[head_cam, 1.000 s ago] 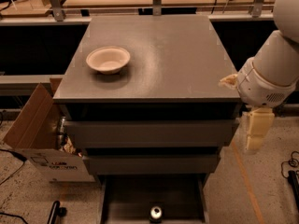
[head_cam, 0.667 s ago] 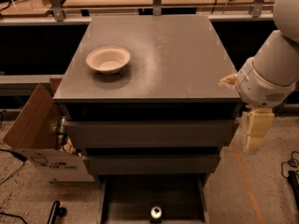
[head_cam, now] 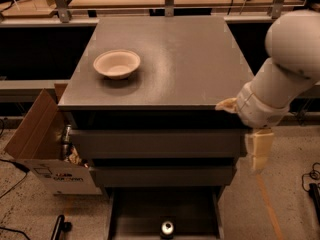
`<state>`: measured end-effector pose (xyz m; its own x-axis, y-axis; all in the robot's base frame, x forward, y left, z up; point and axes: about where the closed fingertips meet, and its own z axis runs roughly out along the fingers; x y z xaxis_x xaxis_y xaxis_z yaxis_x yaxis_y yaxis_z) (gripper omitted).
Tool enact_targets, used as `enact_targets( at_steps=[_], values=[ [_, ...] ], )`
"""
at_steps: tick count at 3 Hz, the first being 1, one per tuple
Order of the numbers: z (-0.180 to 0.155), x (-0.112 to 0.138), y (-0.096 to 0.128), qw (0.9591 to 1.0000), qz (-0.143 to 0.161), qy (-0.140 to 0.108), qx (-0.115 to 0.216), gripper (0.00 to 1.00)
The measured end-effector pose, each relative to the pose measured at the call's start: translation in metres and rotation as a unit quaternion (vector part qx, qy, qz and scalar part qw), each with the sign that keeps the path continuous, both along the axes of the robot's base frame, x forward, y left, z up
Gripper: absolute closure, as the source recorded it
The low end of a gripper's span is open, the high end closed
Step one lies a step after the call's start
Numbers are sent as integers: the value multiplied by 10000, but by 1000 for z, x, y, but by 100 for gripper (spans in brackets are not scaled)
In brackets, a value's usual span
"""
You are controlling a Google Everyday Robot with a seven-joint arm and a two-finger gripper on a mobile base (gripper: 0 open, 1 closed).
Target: Pick green can from bottom drawer and place on counter
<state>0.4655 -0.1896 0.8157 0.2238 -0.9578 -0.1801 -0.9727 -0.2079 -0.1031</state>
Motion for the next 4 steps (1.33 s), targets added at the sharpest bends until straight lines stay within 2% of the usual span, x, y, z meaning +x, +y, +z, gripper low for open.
enact_targets(
  at_steps=[1,2,3,4],
  values=[
    [-8,-2,4,9997,250,8,-11,0],
    [-8,-2,4,9997,243,8,-11,0],
    [-30,-4,22,9956,909,-101,-179,0],
    [-52,-18,51,9818,1807,-577,-49,0]
  ],
)
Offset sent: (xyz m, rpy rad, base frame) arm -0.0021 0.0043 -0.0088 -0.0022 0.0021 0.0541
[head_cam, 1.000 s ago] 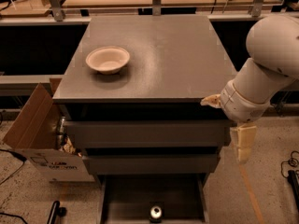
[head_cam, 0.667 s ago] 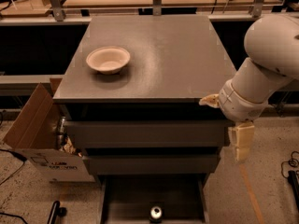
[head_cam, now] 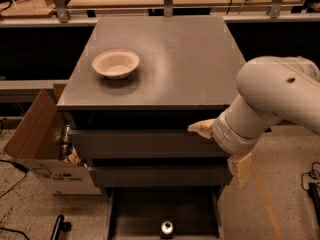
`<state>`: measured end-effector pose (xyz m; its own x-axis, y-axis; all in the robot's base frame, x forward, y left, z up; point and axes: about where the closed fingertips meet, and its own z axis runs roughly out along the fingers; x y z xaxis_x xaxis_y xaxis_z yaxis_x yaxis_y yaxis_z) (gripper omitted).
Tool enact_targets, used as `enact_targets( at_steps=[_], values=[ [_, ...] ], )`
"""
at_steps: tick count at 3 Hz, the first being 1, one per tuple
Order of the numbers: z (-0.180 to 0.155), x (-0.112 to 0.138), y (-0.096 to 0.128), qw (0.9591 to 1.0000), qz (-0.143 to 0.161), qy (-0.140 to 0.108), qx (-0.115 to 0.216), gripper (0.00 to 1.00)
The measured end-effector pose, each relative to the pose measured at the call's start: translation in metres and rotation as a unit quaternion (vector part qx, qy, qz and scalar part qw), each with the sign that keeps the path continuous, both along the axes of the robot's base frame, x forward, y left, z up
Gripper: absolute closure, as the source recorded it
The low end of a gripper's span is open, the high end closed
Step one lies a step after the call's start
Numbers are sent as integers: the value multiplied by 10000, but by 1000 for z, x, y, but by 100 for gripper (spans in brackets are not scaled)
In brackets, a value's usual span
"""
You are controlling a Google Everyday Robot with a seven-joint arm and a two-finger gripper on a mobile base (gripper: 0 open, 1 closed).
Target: Pick green can from bottom drawer and place on counter
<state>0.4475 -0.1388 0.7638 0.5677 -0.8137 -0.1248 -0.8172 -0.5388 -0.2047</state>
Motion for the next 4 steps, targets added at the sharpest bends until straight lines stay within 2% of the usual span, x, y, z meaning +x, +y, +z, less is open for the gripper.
enact_targets(
  at_steps=[1,2,3,4],
  values=[
    [0,10,2,9985,325,-426,84,0],
    [-2,10,4,9986,334,-402,-51,0],
    [-41,12,14,9948,901,-464,-132,0],
    [-80,9,39,9778,1815,-956,421,0]
  ],
)
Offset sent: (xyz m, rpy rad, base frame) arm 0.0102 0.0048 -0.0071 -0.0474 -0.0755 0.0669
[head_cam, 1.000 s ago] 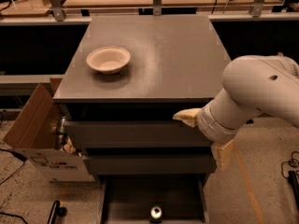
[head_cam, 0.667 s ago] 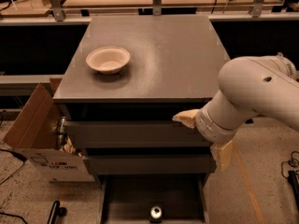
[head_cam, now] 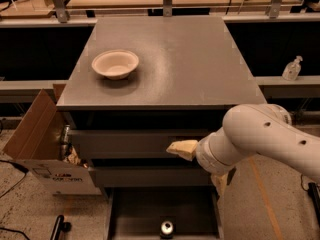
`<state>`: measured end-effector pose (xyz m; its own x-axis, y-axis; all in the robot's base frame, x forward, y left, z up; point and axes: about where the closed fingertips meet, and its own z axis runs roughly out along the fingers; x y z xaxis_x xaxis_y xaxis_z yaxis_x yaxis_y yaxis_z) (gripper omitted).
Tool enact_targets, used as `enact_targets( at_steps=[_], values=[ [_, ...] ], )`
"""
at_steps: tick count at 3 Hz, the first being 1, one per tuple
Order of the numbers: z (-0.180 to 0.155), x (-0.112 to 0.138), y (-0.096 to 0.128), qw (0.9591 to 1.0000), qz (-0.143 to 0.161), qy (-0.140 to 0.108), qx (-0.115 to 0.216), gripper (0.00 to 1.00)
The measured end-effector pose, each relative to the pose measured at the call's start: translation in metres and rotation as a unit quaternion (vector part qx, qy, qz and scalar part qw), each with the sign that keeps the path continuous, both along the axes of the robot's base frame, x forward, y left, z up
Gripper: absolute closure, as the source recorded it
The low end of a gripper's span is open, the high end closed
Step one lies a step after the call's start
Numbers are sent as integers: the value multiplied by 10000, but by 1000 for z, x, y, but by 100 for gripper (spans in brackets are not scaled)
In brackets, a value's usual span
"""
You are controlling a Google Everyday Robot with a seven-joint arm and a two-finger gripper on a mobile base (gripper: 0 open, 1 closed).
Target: Pick green can from bottom drawer and place on counter
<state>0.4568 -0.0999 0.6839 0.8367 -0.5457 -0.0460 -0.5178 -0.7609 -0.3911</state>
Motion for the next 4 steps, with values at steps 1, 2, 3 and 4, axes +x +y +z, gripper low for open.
enact_targets(
  at_steps=[1,2,3,4],
  values=[
    [3,-1,-3,9997,188,-77,-109,0],
    [-35,3,11,9977,610,182,-251,0],
    [-83,3,26,9901,1366,288,-150,0],
    [-89,1,27,9881,1500,301,-137,0]
  ],
)
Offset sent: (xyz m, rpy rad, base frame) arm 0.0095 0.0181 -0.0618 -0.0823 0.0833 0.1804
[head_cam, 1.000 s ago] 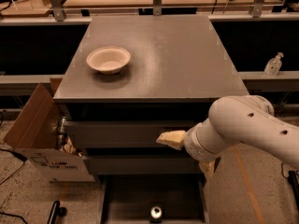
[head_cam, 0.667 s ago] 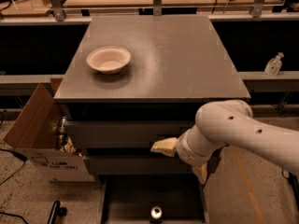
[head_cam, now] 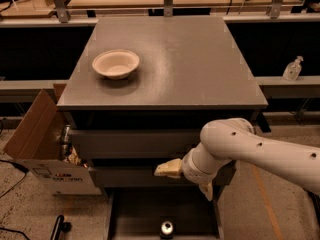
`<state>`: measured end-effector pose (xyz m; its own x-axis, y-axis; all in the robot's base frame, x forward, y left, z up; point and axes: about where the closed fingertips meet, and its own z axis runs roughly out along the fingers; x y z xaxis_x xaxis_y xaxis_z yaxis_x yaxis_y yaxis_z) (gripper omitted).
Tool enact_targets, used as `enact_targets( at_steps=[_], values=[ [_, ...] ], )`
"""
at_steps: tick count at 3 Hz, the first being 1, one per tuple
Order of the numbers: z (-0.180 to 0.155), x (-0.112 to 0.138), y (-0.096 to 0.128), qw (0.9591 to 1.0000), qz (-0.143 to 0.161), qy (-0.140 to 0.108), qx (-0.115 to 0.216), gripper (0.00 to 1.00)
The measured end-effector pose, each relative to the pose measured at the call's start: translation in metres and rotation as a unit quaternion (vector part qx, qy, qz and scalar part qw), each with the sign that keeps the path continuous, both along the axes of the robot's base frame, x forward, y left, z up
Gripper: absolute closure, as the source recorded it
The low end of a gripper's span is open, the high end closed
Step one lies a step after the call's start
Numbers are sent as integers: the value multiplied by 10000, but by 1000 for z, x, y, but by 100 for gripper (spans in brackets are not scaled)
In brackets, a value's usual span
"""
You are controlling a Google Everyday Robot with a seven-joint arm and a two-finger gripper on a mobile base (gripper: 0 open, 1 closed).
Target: Pick green can from bottom drawer and place on counter
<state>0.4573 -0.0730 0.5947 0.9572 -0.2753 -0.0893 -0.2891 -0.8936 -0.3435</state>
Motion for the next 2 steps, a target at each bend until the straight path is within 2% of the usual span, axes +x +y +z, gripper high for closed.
enact_targets(
  at_steps=[1,2],
  values=[
    [0,0,0,10000,0,0,0,0],
    [-49,5,17,9990,407,8,-185,0]
  ],
)
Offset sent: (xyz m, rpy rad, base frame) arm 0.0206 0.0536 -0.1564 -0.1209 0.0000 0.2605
